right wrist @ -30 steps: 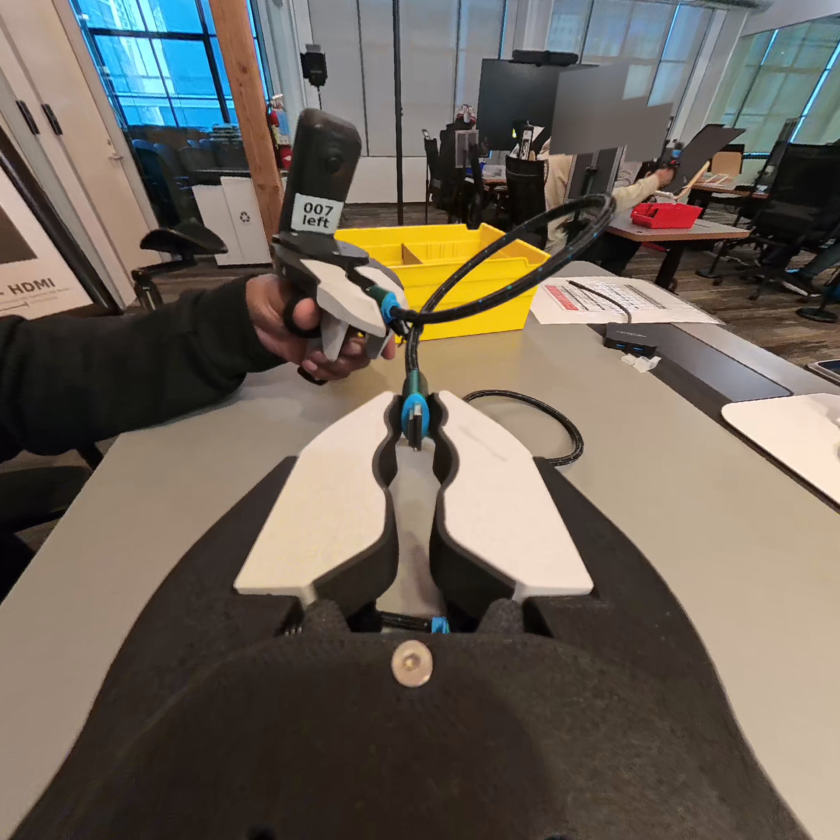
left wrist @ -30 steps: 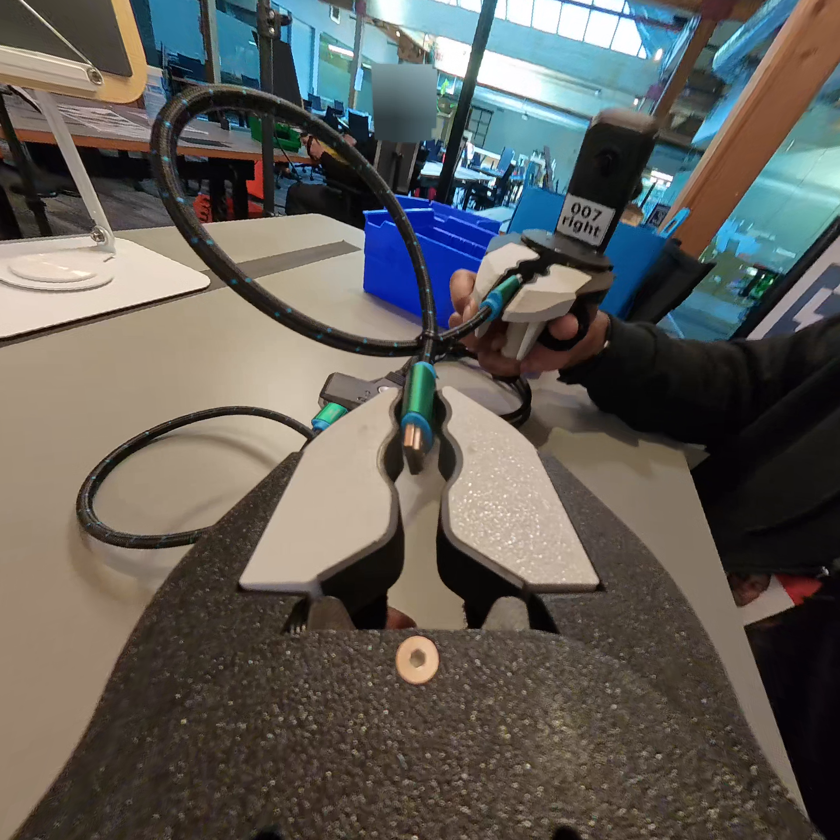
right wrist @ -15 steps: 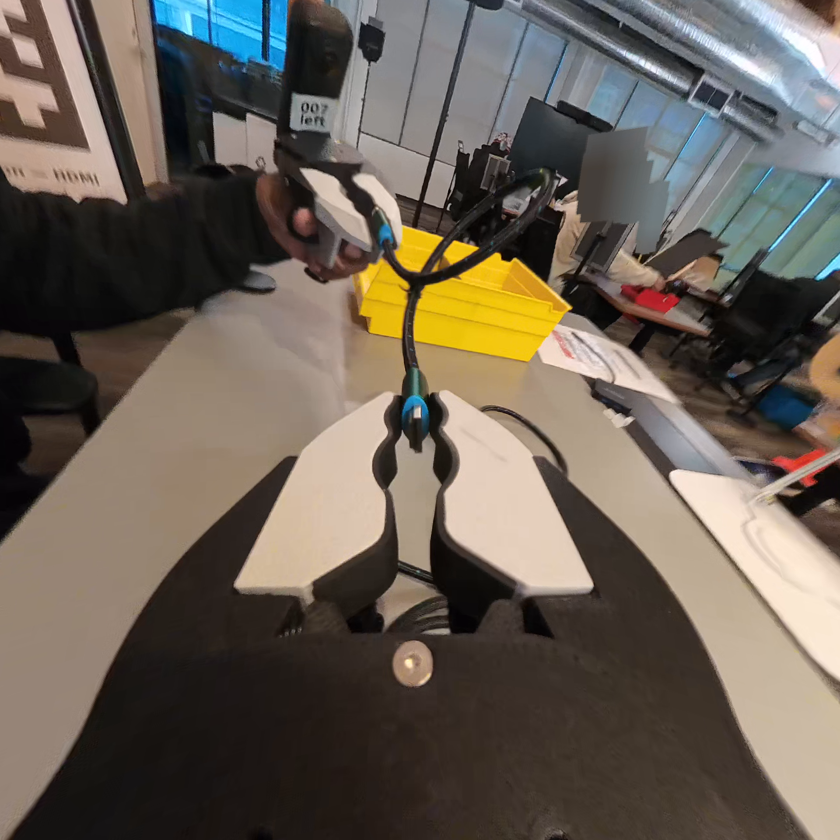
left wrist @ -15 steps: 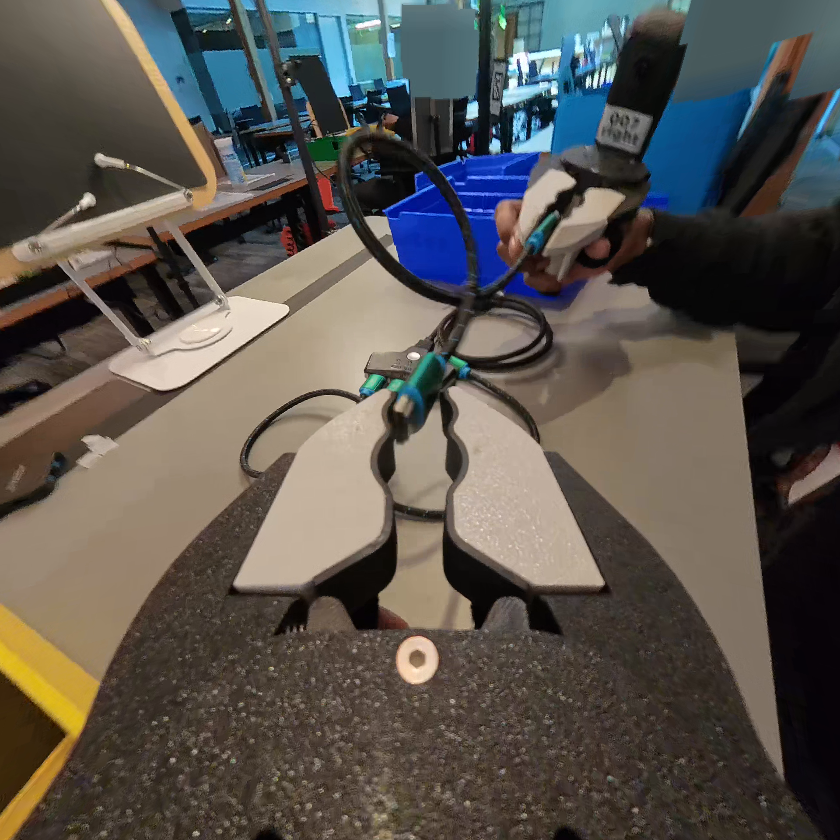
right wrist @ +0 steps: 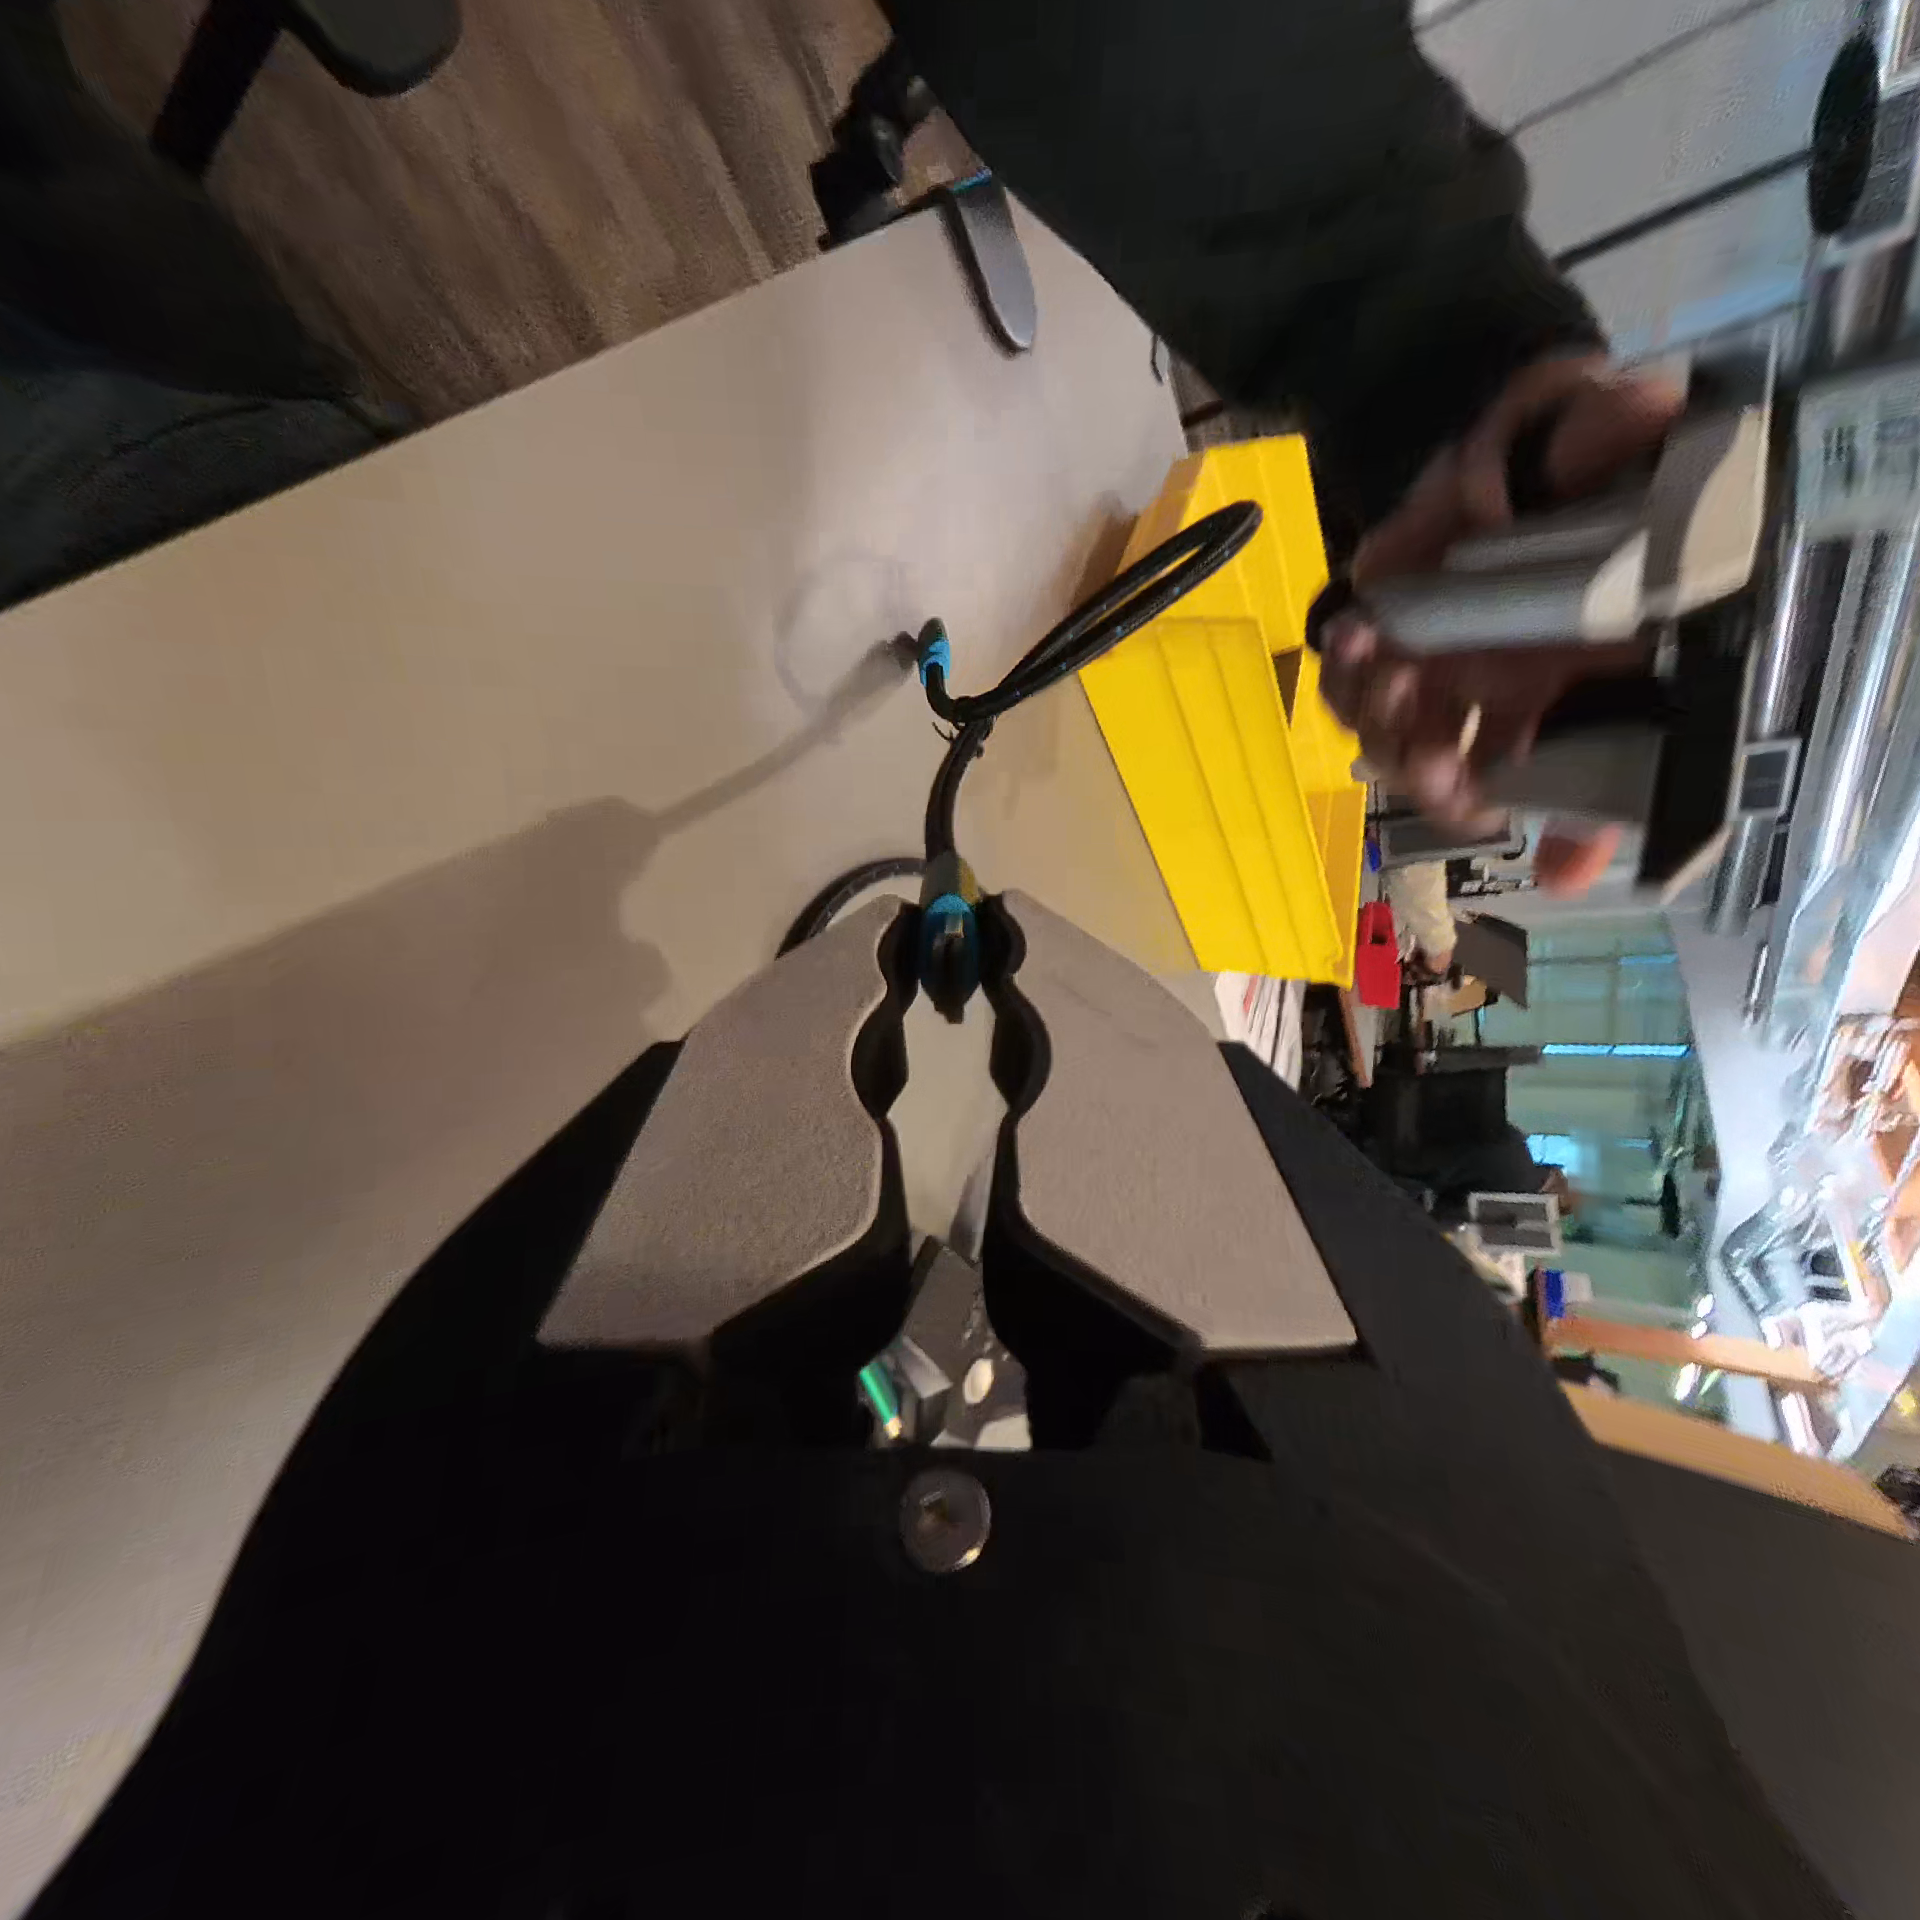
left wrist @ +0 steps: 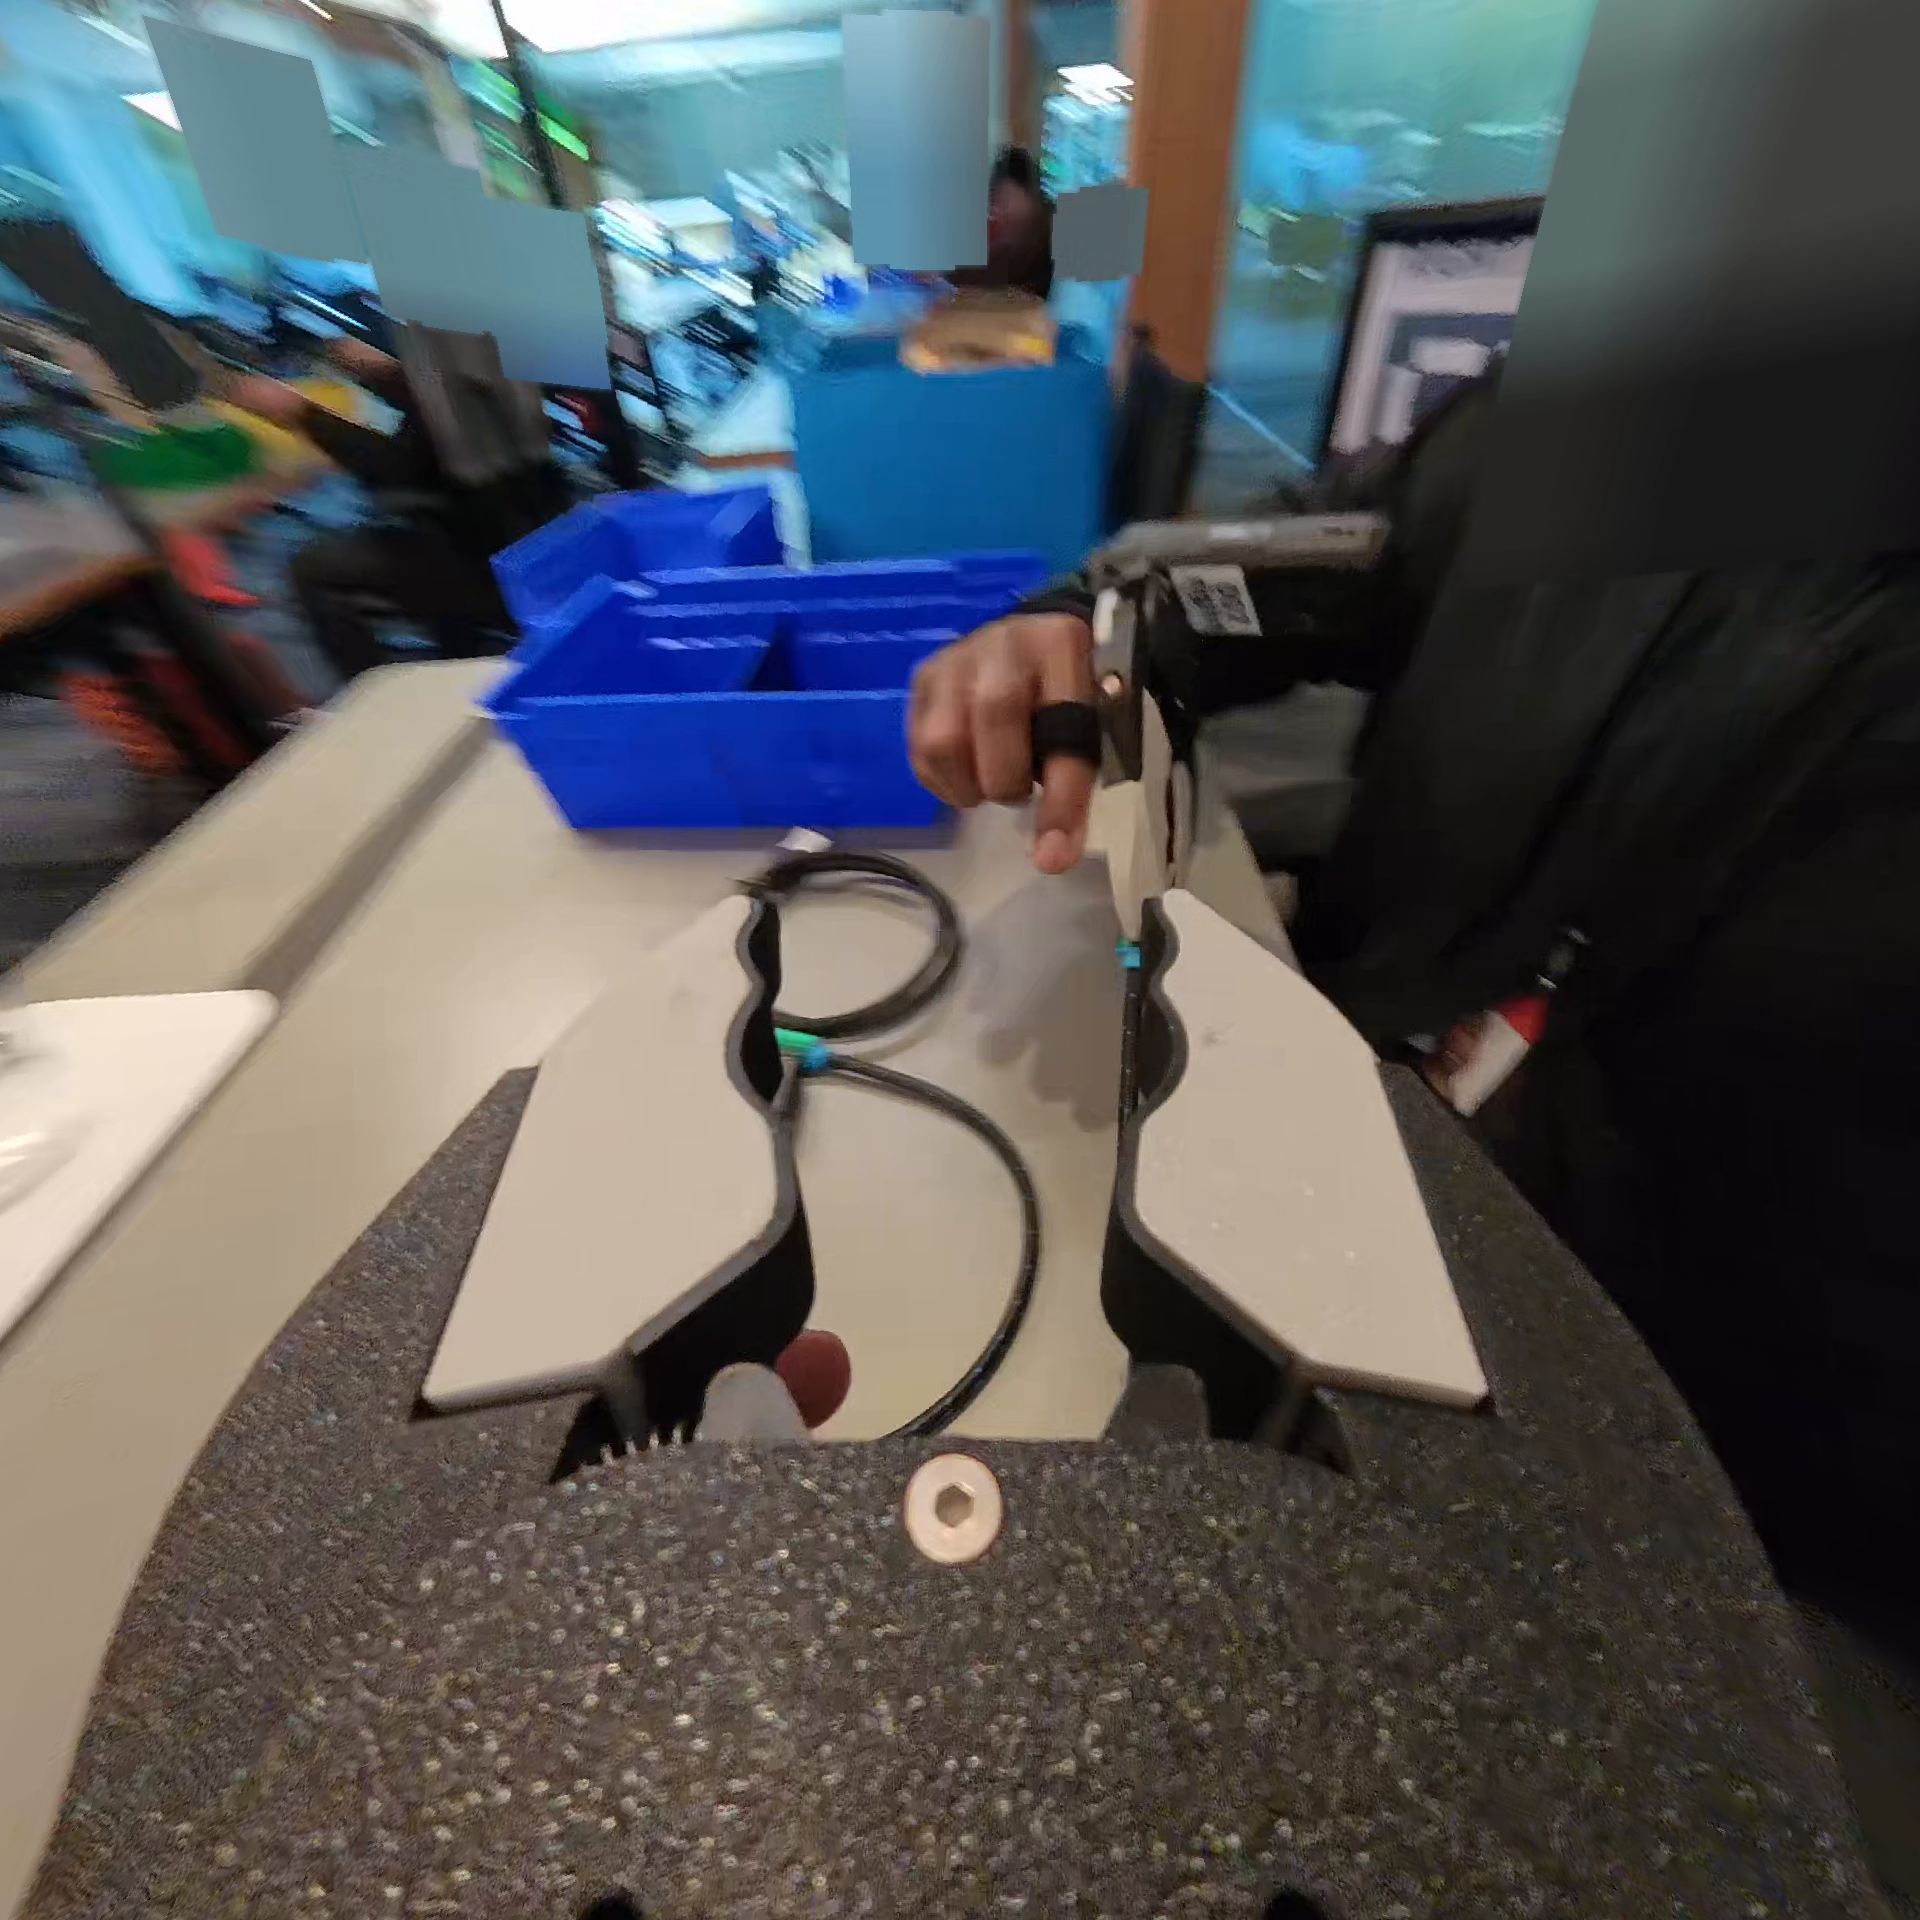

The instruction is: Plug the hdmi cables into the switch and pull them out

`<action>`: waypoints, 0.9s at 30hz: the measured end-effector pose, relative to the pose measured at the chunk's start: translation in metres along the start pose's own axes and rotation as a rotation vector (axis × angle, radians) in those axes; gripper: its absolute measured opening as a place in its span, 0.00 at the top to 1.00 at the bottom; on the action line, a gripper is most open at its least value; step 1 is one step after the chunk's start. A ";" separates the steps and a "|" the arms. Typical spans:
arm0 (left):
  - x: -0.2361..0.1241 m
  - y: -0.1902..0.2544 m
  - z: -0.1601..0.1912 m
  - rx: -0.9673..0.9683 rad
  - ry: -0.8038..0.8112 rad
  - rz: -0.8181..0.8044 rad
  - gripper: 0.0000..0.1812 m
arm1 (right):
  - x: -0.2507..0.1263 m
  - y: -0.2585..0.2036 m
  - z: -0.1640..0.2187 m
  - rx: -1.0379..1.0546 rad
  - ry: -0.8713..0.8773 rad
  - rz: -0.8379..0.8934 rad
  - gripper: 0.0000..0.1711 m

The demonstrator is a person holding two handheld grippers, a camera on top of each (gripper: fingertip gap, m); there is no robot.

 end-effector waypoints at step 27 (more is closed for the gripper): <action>0.143 -0.011 0.095 -0.105 -0.356 0.170 0.85 | 0.042 -0.013 0.062 -0.056 -0.140 0.211 0.91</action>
Point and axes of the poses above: each gripper's, where its closed fingertips meet, x out along the fingers, z out of its underside, y = z × x across the jaws, the point moved 10 cm from there along -x, back along the fingers, and after that the axes turned 8 degrees about -y, right-handed, at the moved point
